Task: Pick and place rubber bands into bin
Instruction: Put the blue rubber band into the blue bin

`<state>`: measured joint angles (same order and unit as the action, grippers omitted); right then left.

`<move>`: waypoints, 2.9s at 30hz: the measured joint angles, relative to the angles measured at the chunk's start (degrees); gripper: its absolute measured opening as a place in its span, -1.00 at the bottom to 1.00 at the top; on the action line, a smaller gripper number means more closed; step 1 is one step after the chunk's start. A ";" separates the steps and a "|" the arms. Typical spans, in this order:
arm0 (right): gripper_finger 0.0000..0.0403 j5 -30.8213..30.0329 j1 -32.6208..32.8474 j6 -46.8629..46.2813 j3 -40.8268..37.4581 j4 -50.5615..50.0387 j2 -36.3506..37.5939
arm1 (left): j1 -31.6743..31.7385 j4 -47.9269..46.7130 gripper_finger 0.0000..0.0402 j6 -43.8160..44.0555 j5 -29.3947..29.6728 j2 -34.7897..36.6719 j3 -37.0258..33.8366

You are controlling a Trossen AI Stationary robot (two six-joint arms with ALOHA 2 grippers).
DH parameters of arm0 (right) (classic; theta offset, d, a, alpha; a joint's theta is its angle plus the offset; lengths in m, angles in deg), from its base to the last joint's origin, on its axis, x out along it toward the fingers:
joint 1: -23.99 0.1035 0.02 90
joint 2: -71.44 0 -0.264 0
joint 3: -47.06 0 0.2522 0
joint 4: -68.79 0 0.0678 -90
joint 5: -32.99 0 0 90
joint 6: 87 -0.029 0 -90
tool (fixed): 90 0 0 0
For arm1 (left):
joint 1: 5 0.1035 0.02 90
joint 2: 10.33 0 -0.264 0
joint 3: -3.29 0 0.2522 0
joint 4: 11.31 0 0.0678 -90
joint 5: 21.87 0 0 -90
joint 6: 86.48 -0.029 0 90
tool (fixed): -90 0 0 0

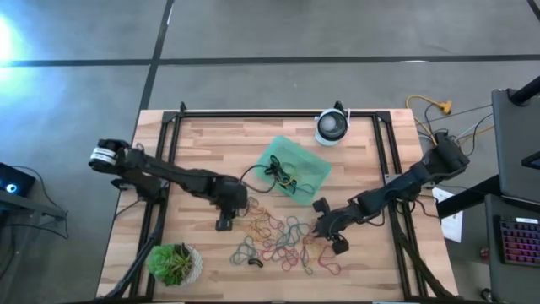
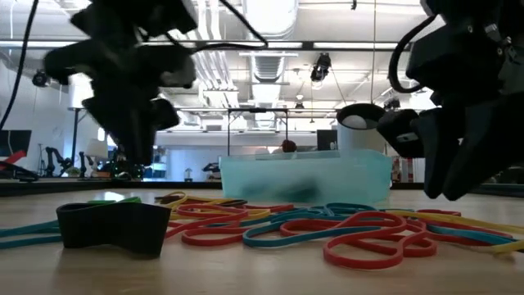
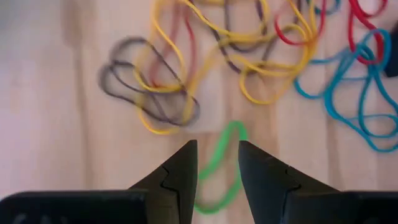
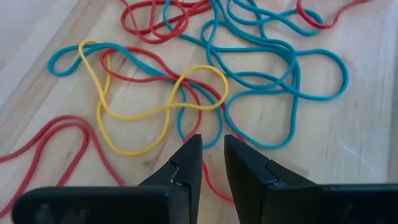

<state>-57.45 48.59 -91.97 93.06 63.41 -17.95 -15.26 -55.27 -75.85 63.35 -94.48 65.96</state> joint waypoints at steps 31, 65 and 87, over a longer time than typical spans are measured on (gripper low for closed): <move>-0.68 -3.77 -1.05 5.87 3.25 4.53 -8.51 | -4.03 19.26 -0.50 3.92 0.71 3.22 -9.21; -0.96 -5.60 -1.69 12.04 6.89 -4.47 2.98 | -4.01 21.46 -0.50 3.59 0.73 3.14 -9.75; -0.96 -20.85 -2.09 31.87 8.71 -6.12 21.13 | -4.01 23.43 -0.50 2.03 1.08 3.14 -9.62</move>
<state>-78.29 46.50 -60.10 101.77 57.29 3.18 -19.26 -31.84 -73.82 64.43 -91.34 56.34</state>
